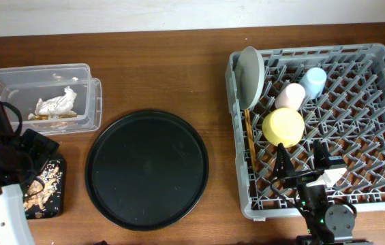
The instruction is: Sort waste into correct bins and load items into the dishwasher rack
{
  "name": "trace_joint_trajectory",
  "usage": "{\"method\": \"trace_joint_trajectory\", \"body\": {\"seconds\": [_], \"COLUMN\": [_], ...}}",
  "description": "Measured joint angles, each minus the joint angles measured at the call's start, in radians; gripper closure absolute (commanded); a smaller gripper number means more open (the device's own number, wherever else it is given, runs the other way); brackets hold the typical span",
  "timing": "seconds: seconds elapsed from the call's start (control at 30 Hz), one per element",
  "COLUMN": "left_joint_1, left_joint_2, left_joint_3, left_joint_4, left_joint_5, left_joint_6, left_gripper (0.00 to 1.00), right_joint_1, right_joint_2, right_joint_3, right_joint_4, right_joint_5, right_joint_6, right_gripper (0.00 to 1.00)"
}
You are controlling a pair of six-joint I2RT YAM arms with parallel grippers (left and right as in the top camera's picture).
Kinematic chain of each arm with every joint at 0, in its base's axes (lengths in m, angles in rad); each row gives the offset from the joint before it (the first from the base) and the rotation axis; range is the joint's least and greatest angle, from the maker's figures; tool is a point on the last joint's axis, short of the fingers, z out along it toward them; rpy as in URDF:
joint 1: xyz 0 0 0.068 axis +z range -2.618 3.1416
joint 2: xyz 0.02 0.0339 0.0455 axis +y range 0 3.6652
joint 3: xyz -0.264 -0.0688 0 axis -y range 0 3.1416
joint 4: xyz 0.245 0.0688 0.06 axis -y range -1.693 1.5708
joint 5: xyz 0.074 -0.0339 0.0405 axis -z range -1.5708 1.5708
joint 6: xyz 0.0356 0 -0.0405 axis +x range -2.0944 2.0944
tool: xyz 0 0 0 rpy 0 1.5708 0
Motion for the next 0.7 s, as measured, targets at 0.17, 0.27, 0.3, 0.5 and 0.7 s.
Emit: {"method": "trace_joint_trajectory", "body": {"seconds": [0.17, 0.27, 0.3, 0.5, 0.7], "left_joint_1": [0.000, 0.000, 0.000, 0.000, 0.000], "left_joint_2": [0.000, 0.000, 0.000, 0.000, 0.000], "left_joint_3": [0.000, 0.000, 0.000, 0.000, 0.000], "left_joint_4": [0.000, 0.000, 0.000, 0.000, 0.000], "left_joint_5": [0.000, 0.000, 0.000, 0.000, 0.000], "left_joint_6": [0.000, 0.000, 0.000, 0.000, 0.000], "left_gripper": [0.01, 0.01, 0.01, 0.01, 0.01], "right_joint_1": [0.020, 0.021, 0.021, 0.021, 0.021], "right_joint_2": [0.000, 0.000, 0.000, 0.000, 0.000], "right_joint_3": [0.000, 0.000, 0.000, -0.001, -0.001], "right_joint_4": [-0.016, -0.068, -0.095, -0.149, -0.149], "right_joint_5": [0.028, 0.041, 0.050, 0.073, 0.080], "right_joint_6": [0.000, 0.000, 0.000, -0.101, -0.237], "right_gripper": [0.01, 0.02, 0.02, 0.02, 0.02]}}
